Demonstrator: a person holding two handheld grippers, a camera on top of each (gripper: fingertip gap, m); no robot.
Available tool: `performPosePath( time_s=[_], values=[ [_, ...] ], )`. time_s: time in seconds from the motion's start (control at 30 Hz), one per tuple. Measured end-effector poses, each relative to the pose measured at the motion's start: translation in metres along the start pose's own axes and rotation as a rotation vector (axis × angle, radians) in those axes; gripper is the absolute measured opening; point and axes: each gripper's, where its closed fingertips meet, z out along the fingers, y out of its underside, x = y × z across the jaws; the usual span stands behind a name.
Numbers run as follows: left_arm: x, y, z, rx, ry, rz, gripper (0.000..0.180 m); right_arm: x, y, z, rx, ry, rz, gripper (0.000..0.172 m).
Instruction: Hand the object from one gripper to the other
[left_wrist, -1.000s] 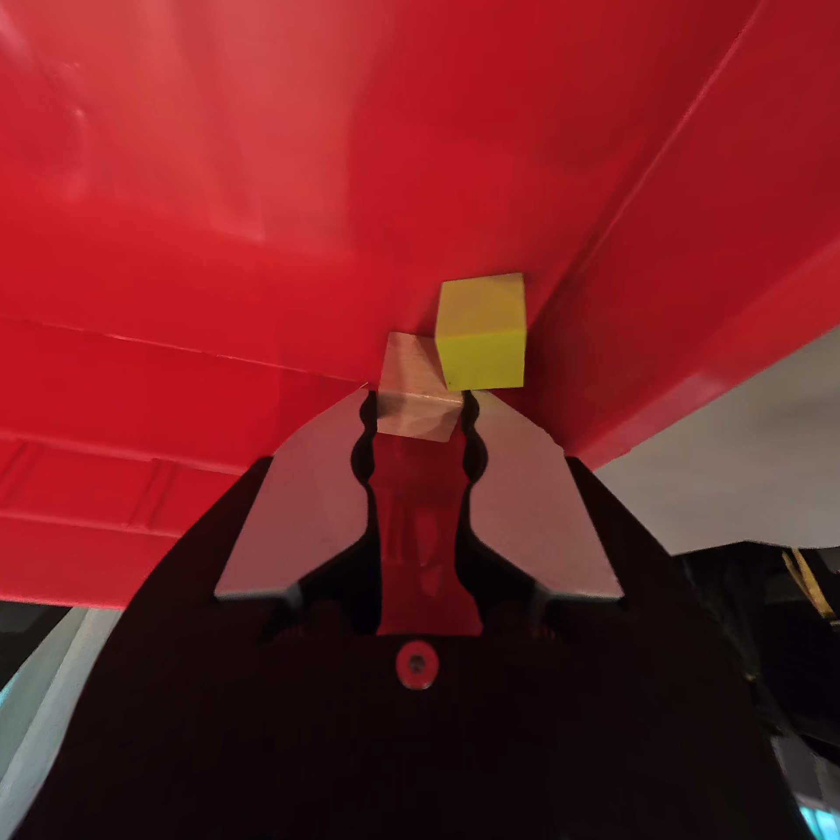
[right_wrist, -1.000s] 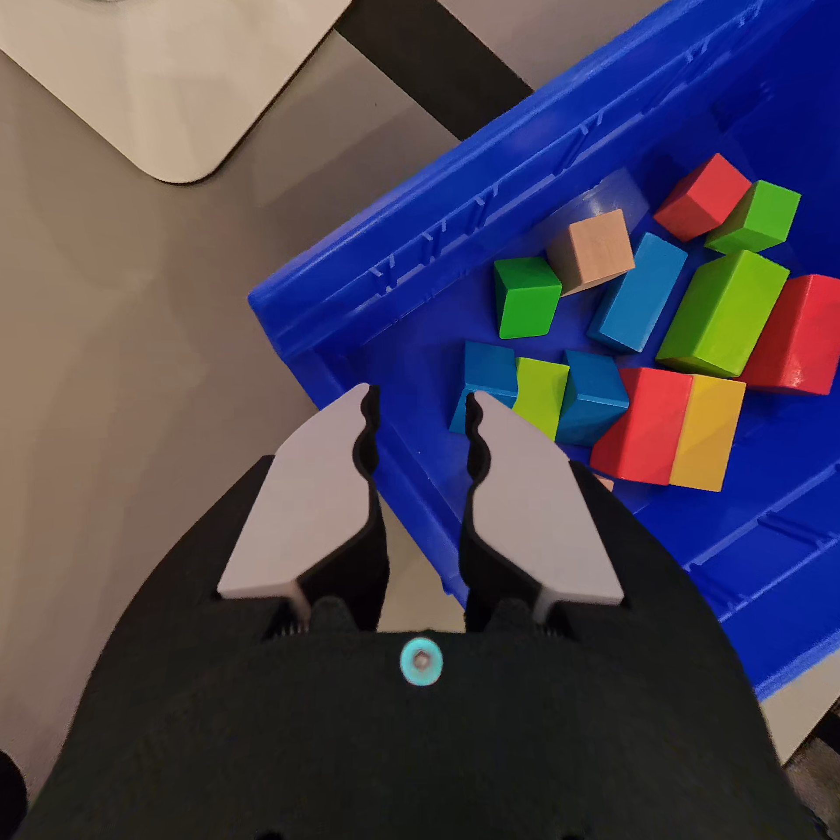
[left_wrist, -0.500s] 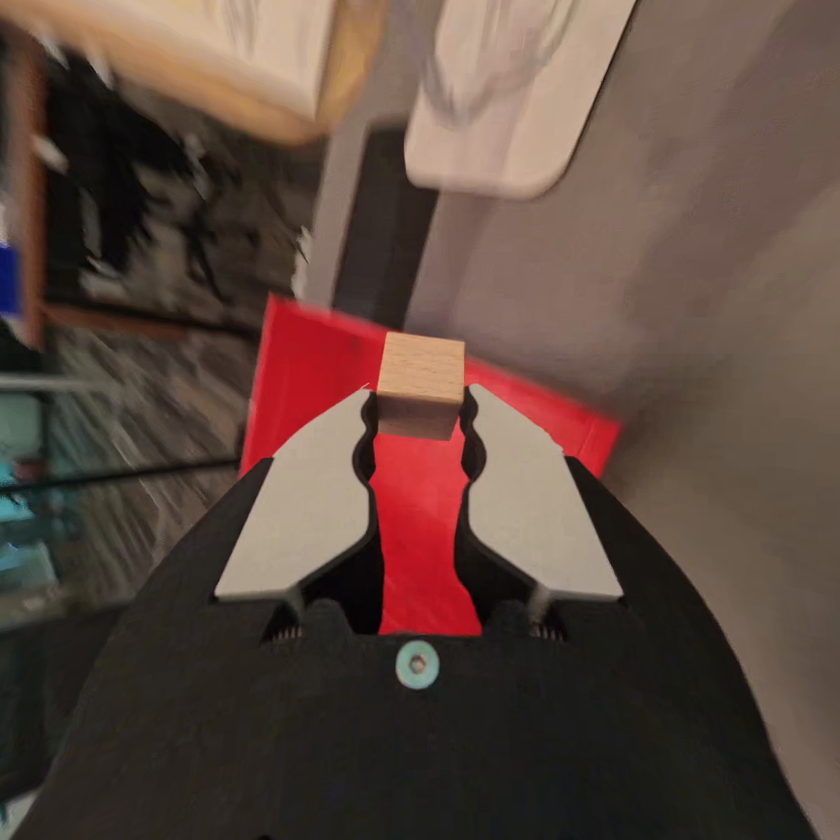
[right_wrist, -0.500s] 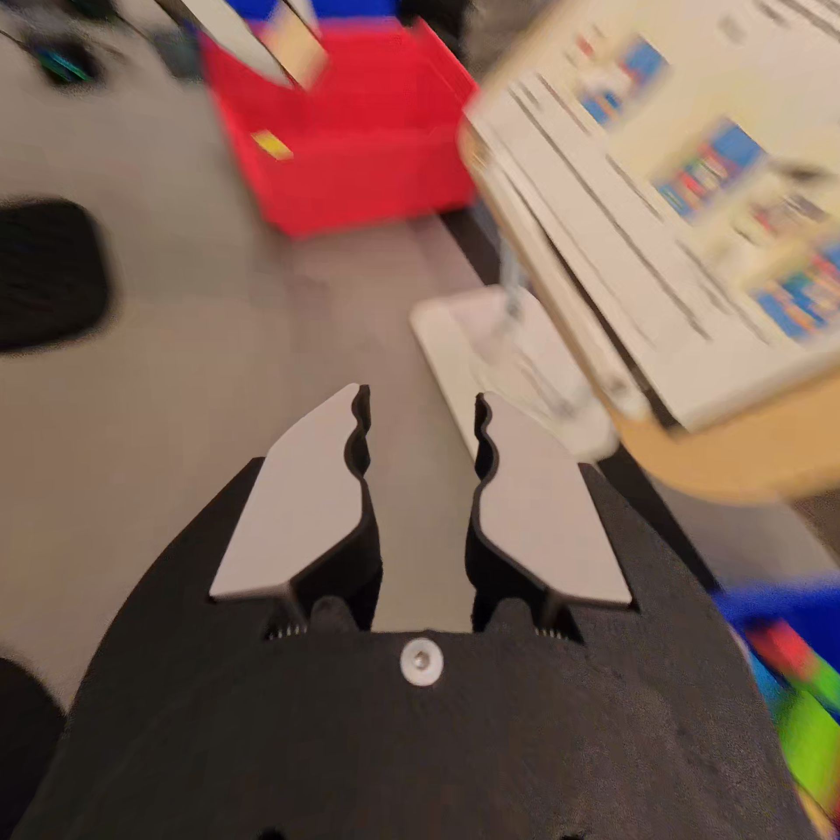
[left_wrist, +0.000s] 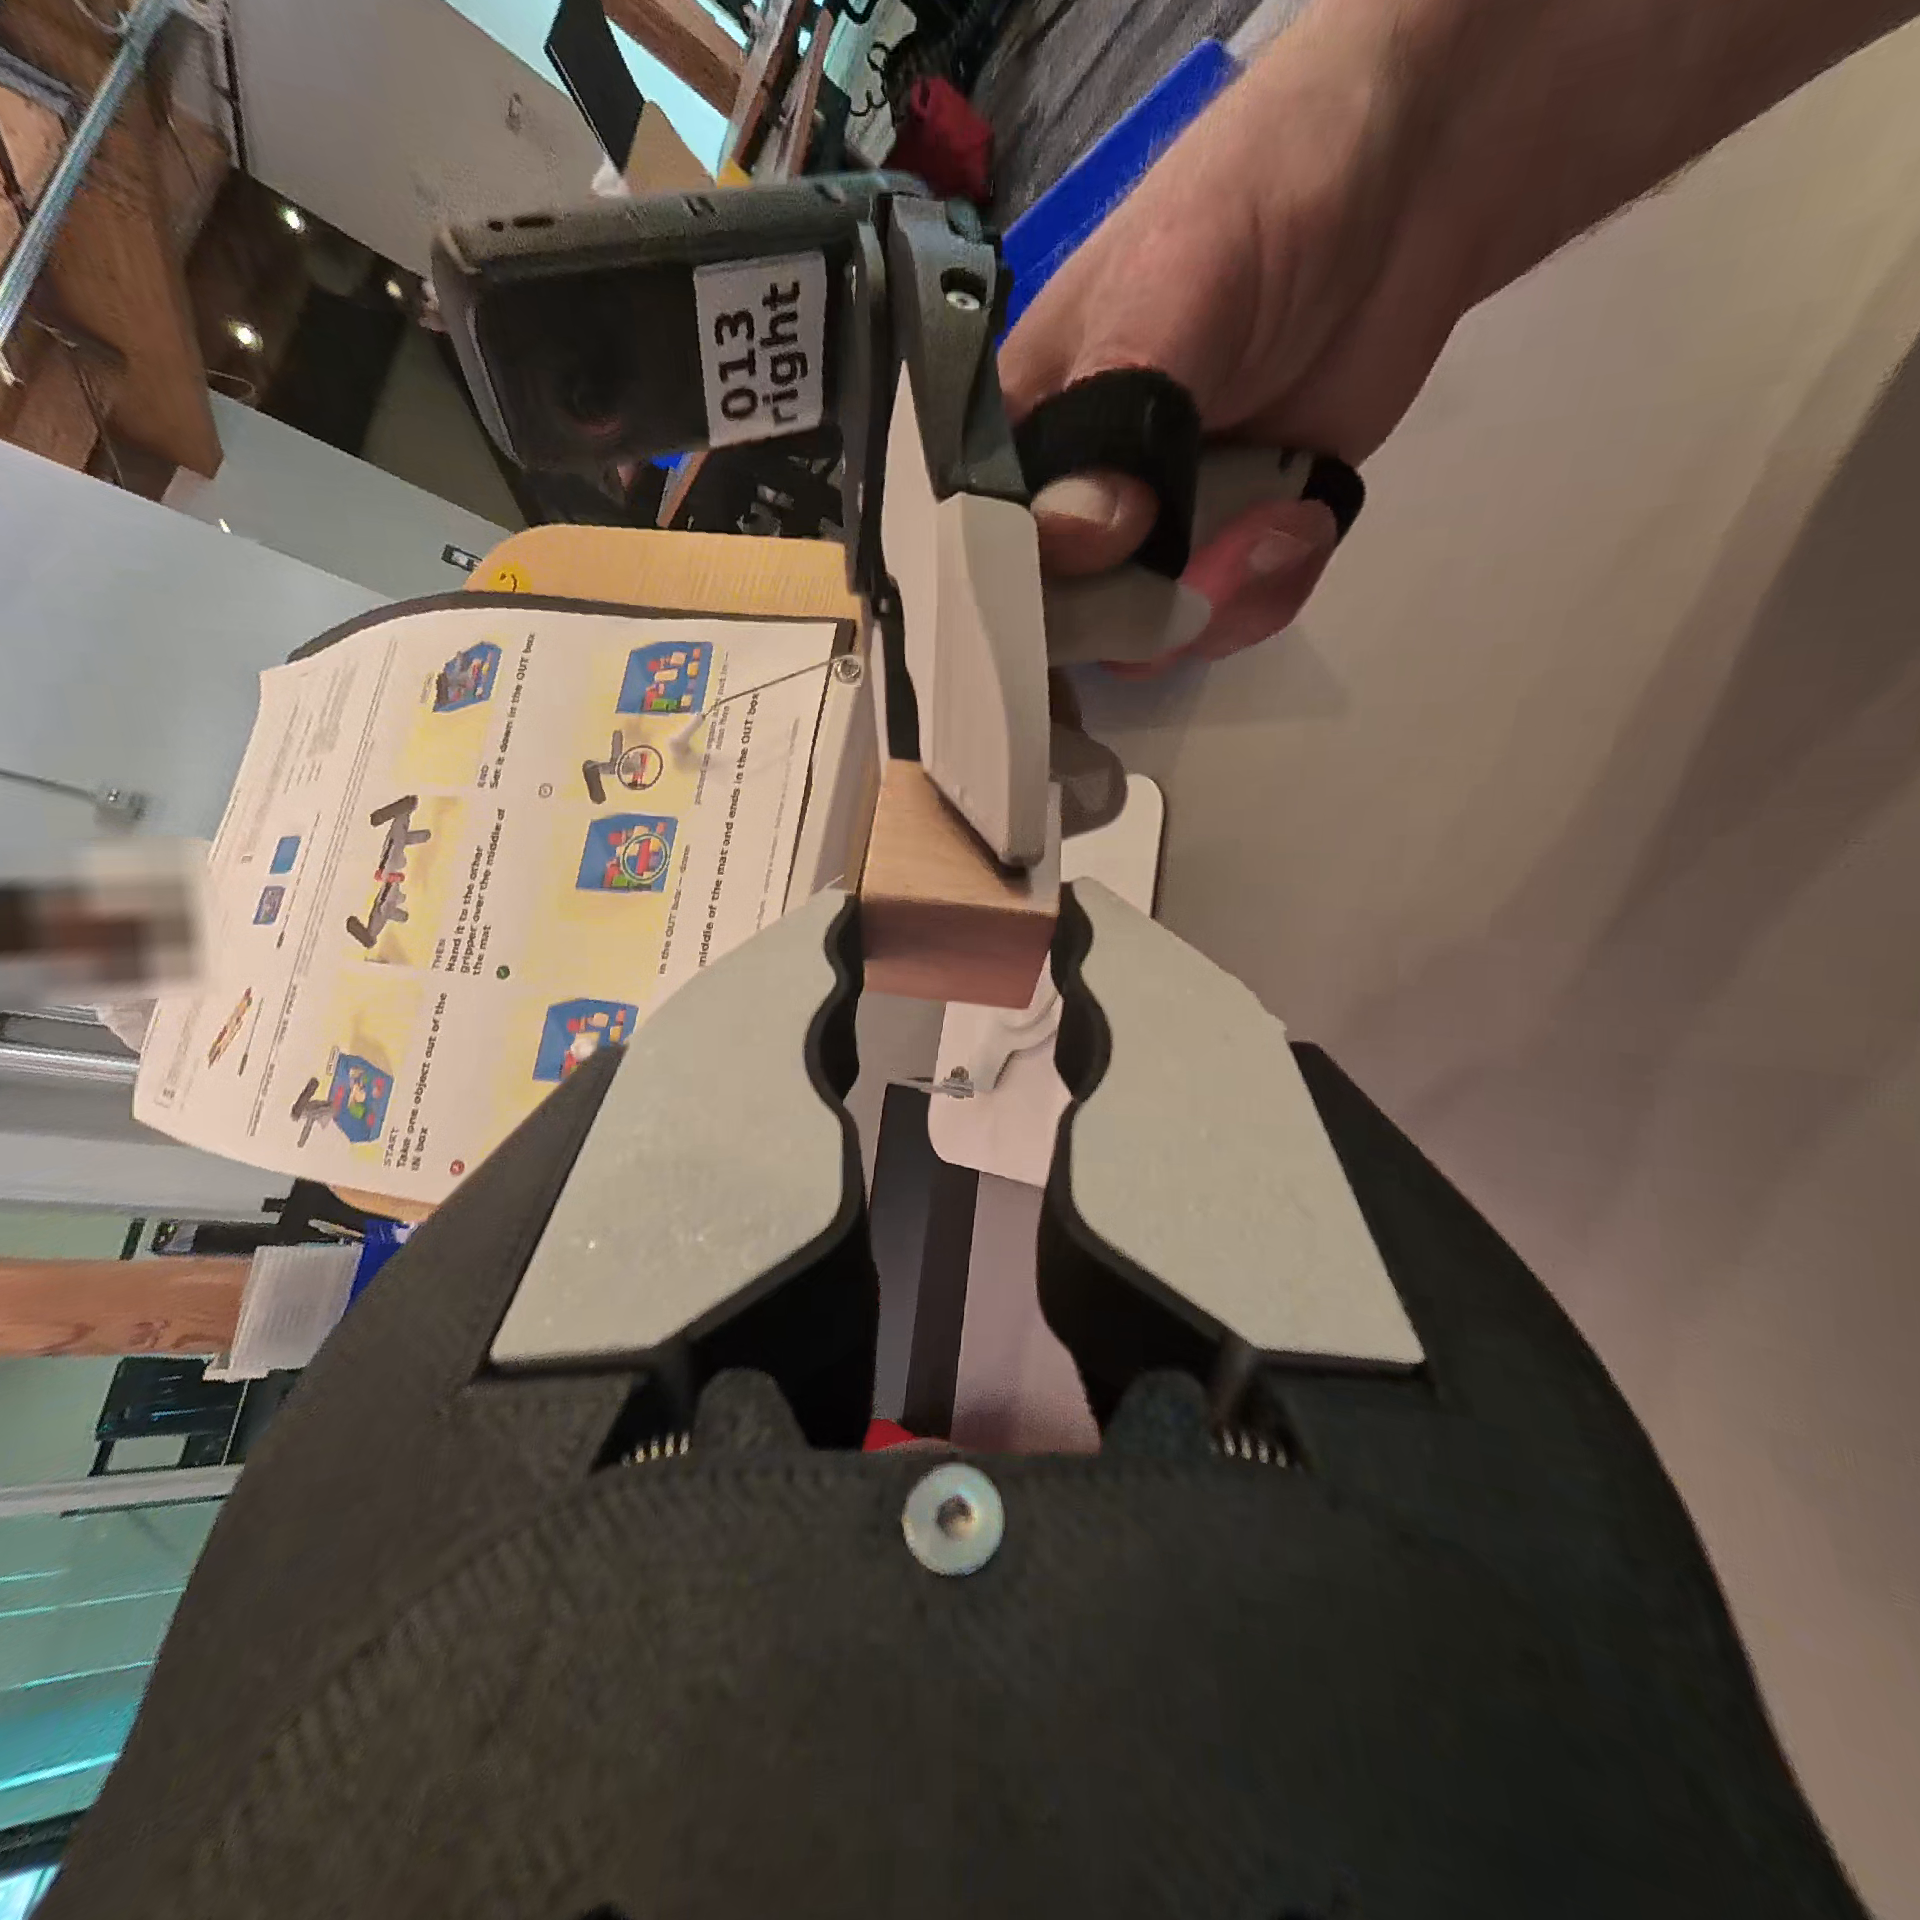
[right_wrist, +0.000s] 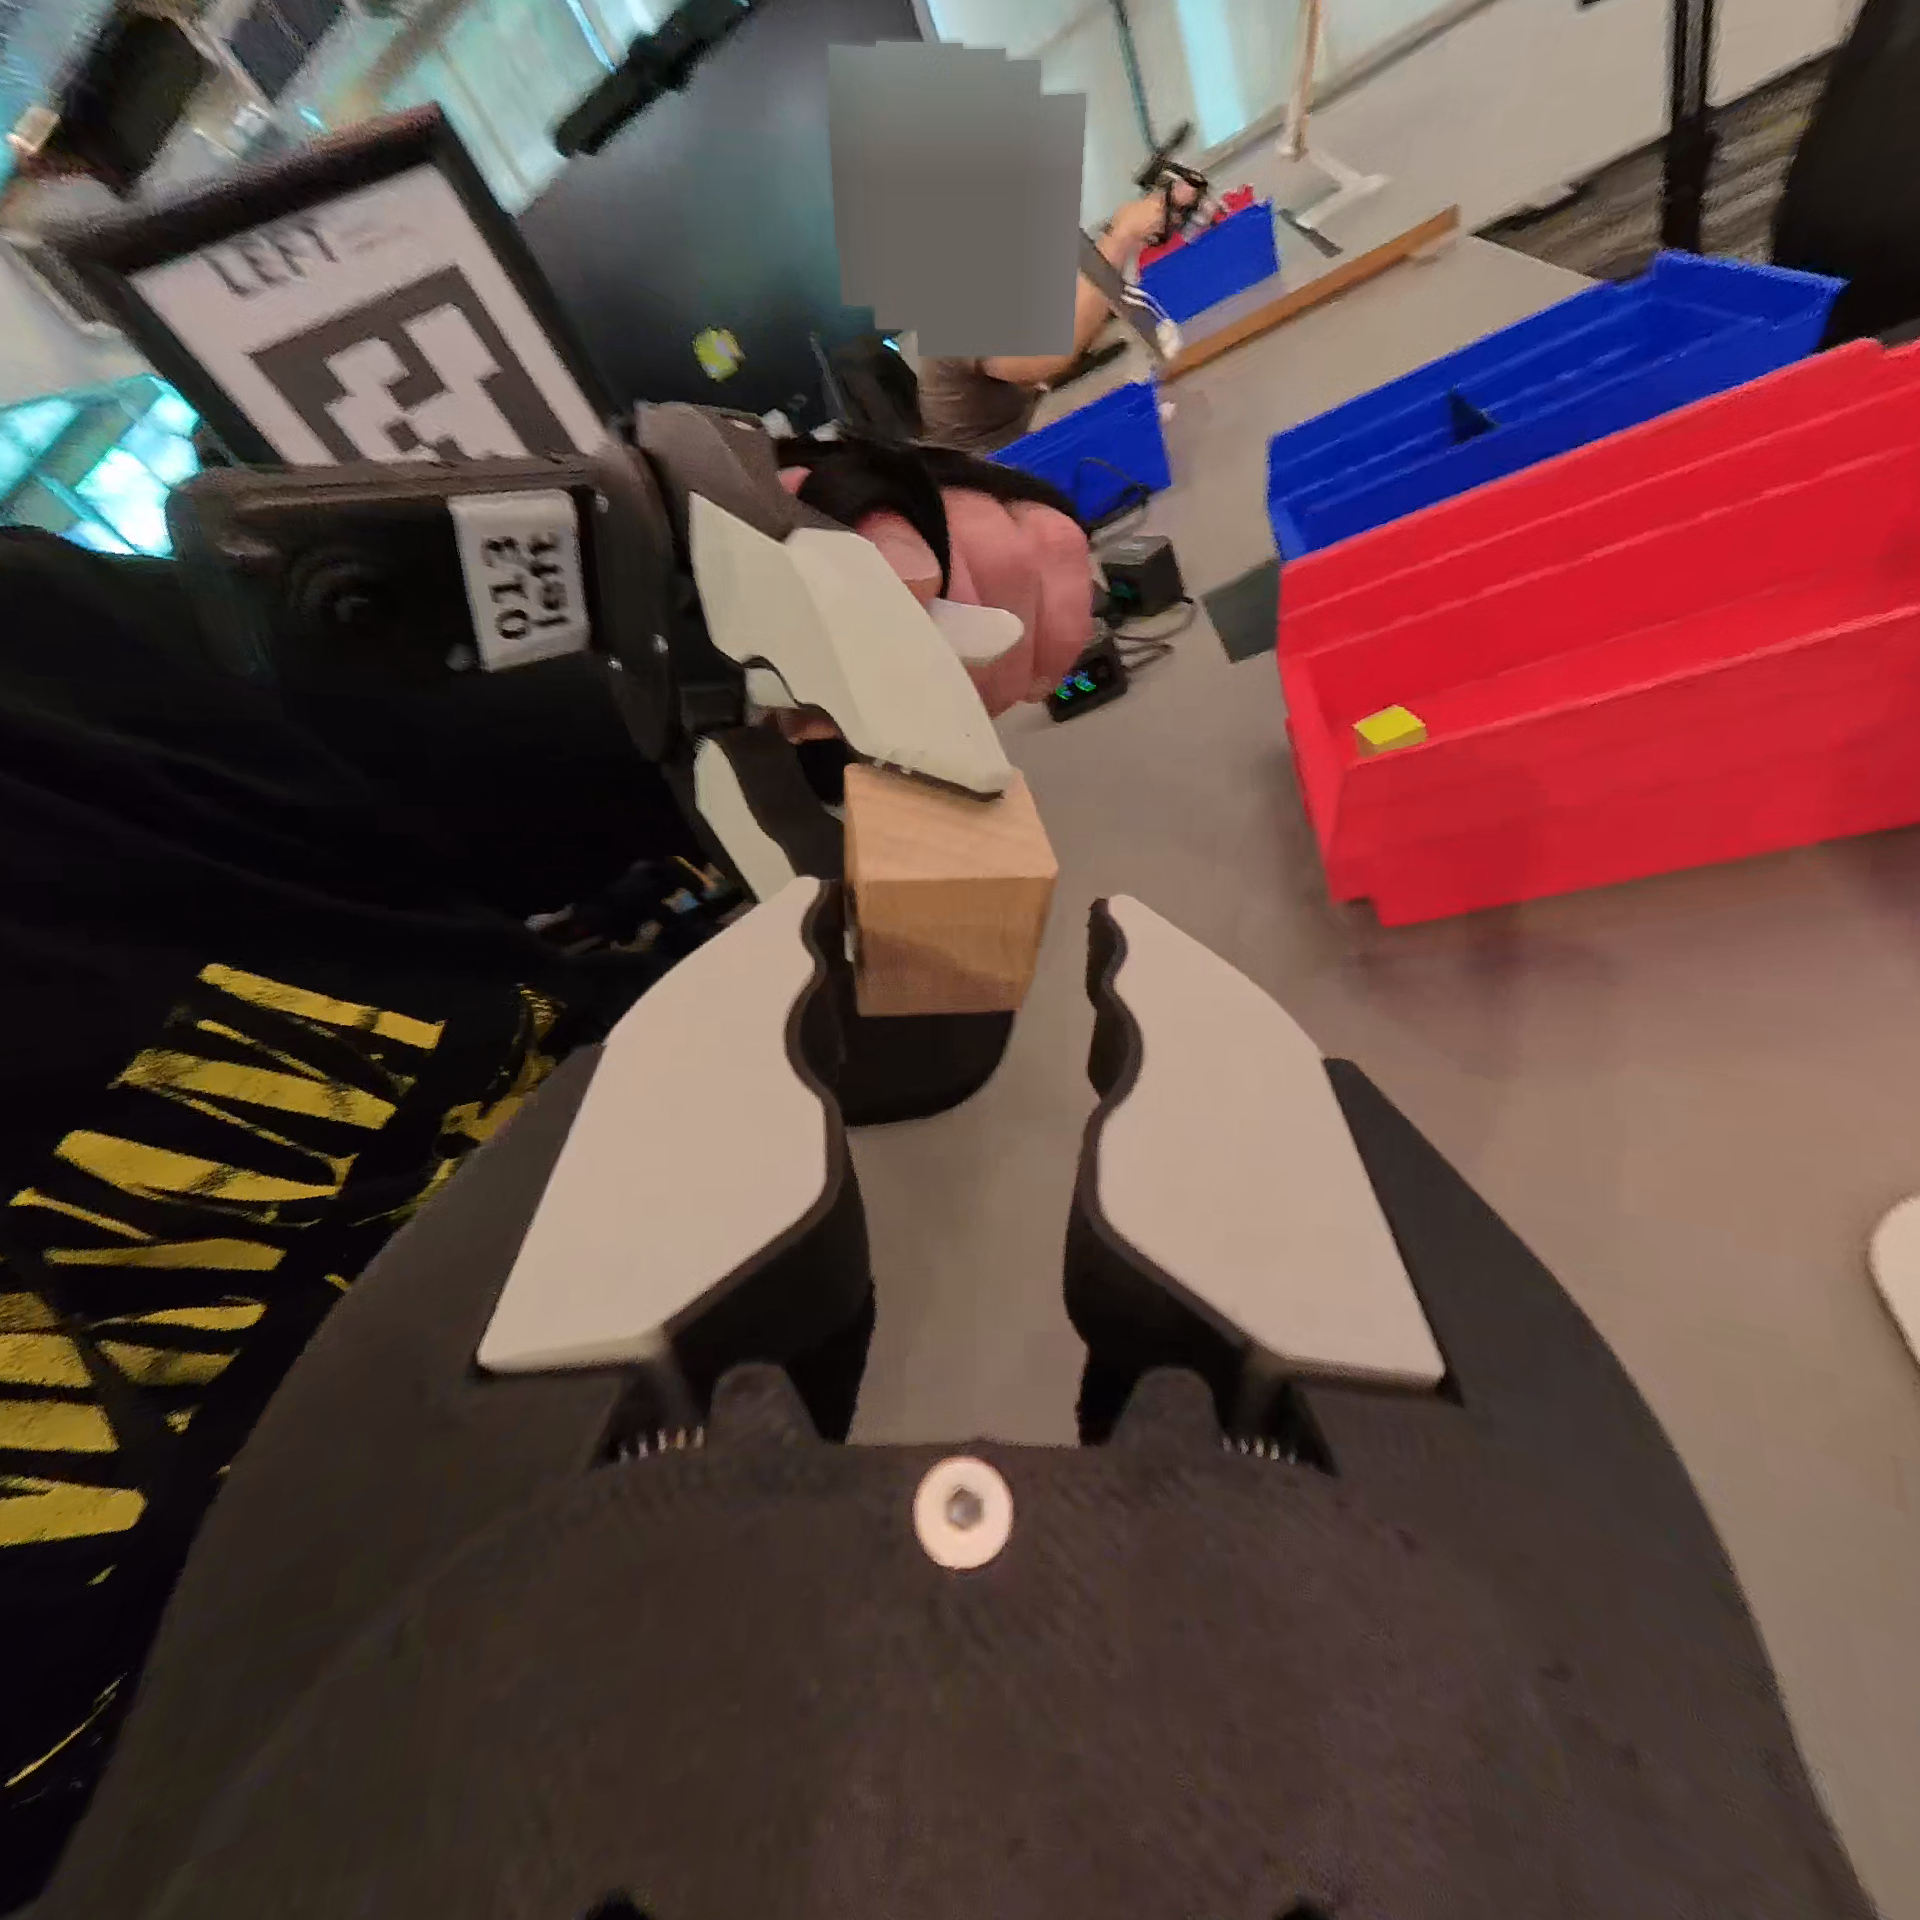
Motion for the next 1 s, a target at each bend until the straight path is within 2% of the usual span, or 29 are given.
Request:
performPosePath(
  time_s=[0.07, 0.27, 0.43, 0.5, 0.57, 0.67, 0.73, 0.83, 1.0],
  values=[
    [0.002, -0.003, 0.003, 0.013, -0.001, 0.004, 0.035, -0.004, -0.001, -0.001, 0.035, -0.037, 0.009, 0.033],
    [0.006, -0.010, 0.008, 0.048, -0.001, -0.033, 0.036, -0.007, 0.002, -0.009, 0.052, -0.039, 0.023, 0.032],
    [0.002, -0.018, 0.002, 0.084, -0.010, -0.071, 0.031, -0.011, -0.003, -0.042, 0.024, 0.072, -0.041, 0.032],
    [-0.004, -0.015, -0.005, 0.081, -0.022, -0.085, 0.025, -0.005, -0.008, -0.076, 0.007, 0.190, -0.067, 0.032],
    [-0.009, -0.007, -0.011, 0.055, -0.025, -0.097, 0.016, 0.012, -0.007, -0.126, -0.051, 0.385, -0.094, 0.032],
    [-0.016, 0.011, -0.019, 0.008, -0.039, -0.119, 0.002, 0.052, 0.012, -0.225, -0.271, 0.790, -0.102, 0.032],
    [-0.021, 0.024, -0.023, -0.029, -0.055, -0.152, 0.000, 0.074, 0.035, -0.283, -0.427, 0.960, -0.025, 0.032],
    [-0.025, 0.041, -0.025, -0.083, -0.065, -0.192, 0.000, 0.103, 0.073, -0.328, -0.572, 1.009, 0.123, 0.033],
    [-0.023, 0.058, -0.025, -0.152, -0.050, -0.213, 0.000, 0.140, 0.130, -0.345, -0.771, 0.992, 0.251, 0.033]
  ],
)
